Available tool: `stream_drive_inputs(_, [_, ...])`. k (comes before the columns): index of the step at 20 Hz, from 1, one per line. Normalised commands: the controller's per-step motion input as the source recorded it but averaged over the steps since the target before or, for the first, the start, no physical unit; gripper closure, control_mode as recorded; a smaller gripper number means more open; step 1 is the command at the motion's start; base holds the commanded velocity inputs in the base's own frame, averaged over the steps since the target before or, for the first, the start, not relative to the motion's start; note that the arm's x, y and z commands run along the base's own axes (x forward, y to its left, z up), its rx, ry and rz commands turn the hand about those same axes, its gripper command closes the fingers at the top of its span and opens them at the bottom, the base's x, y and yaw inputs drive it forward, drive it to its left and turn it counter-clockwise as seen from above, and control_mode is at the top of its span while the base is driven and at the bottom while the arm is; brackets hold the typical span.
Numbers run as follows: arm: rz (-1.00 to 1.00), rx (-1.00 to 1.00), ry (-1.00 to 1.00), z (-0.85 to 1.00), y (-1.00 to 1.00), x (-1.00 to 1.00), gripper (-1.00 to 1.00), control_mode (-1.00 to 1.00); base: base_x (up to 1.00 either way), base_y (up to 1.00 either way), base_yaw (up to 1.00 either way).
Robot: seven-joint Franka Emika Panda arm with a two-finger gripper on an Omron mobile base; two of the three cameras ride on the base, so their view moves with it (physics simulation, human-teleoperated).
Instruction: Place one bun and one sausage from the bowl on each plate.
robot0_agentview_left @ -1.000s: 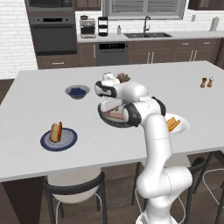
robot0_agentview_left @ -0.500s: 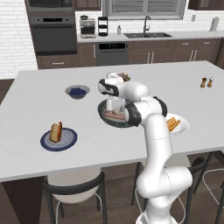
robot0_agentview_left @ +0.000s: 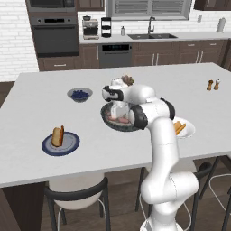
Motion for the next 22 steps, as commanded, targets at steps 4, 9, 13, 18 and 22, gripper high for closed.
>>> stream_drive_inputs(4, [0.05, 0.04, -0.05, -0.16, 0.00, -0.08, 1.00, -1.00, 0.00, 0.00, 0.00])
stream_drive_inputs(9, [0.02, 0.08, -0.10, 0.02, 0.00, -0.07, 1.00, -1.00, 0.00, 0.00, 0.00])
stream_drive_inputs(13, [0.00, 0.05, -0.28, 0.88, -0.21, -0.37, 1.00, -1.00, 0.00, 0.00, 0.00])
stream_drive_inputs(18, [0.00, 0.02, -0.31, 0.95, -0.45, -0.58, 1.00, -1.00, 0.00, 0.00, 0.00])
stream_drive_inputs(22, [-0.07, 0.02, -0.25, 0.64, -0.72, -0.45, 1.00, -1.00, 0.00, 0.00, 0.00])
